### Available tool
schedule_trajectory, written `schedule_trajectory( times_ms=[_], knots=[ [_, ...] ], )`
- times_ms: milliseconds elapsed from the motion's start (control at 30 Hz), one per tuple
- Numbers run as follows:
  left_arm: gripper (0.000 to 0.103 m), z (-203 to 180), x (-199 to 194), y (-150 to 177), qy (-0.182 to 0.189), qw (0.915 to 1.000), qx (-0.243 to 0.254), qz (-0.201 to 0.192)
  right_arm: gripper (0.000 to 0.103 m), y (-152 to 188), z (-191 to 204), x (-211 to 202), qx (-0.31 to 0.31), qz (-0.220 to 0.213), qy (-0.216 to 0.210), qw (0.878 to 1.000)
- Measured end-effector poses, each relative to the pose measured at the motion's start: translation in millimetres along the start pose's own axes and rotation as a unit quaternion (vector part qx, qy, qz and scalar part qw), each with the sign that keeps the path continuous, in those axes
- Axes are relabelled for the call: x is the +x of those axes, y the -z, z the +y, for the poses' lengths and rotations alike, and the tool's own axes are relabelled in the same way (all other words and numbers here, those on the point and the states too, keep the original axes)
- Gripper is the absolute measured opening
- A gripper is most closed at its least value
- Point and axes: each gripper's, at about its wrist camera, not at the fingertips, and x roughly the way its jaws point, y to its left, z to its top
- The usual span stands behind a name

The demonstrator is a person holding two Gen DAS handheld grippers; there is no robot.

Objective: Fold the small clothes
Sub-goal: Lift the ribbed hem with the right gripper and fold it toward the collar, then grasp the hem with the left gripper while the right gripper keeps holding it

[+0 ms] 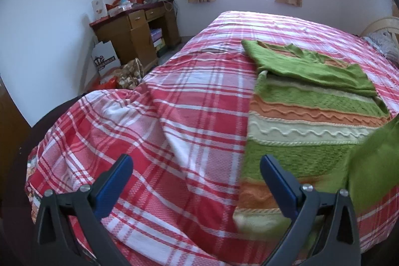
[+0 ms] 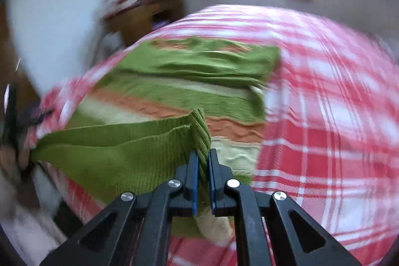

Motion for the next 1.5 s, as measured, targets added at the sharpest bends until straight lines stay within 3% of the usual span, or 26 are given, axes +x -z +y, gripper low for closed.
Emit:
schedule_trajectory(
  times_ms=[133, 333, 500, 767, 867, 933, 1200, 1333, 1400, 1433, 1467, 1500],
  knots=[
    [0.103, 0, 6, 7, 0.044, 0.9990, 0.003, 0.011, 0.007, 14, -1, 23, 0.015, 0.023, 0.001, 1.000],
    [0.103, -26, 6, 16, 0.074, 0.9960, 0.049, 0.009, 0.007, 20, 1, 23, 0.025, 0.019, -0.004, 0.999],
    [0.103, -36, 0, 15, 0.059, 0.9948, 0.083, 0.001, 0.007, 20, -1, 24, 0.023, 0.021, -0.003, 1.000],
    [0.103, -18, -8, 20, 0.022, 0.9907, 0.132, 0.026, 0.007, 19, 1, 25, 0.016, 0.022, 0.002, 1.000],
    [0.103, -6, -20, 26, 0.074, 0.9859, 0.147, 0.029, 0.007, 19, 1, 25, 0.018, 0.022, 0.001, 1.000],
    [0.103, -5, -28, 34, 0.119, 0.9784, 0.167, 0.027, 0.007, 19, 1, 25, 0.017, 0.022, 0.001, 1.000],
    [0.100, -44, -5, 39, 0.175, 0.9655, 0.189, 0.036, 0.007, 18, 2, 25, 0.014, 0.024, 0.008, 1.000],
    [0.094, -71, -3, 41, 0.194, 0.9511, 0.239, 0.022, 0.007, 19, 2, 26, 0.016, 0.026, 0.005, 1.000],
    [0.085, -80, 4, 41, 0.197, 0.9463, 0.256, 0.018, 0.007, 19, 2, 26, 0.017, 0.026, 0.005, 1.000],
    [0.070, -80, 10, 40, 0.203, 0.9461, 0.252, 0.024, 0.007, 19, 2, 26, 0.016, 0.026, 0.005, 1.000],
    [0.048, -76, 14, 37, 0.215, 0.9464, 0.239, 0.035, 0.007, 19, 2, 26, 0.017, 0.025, 0.005, 1.000],
    [0.034, -69, 22, 33, 0.239, 0.9464, 0.211, 0.051, 0.007, 19, 2, 26, 0.019, 0.024, 0.004, 1.000]
  ],
)
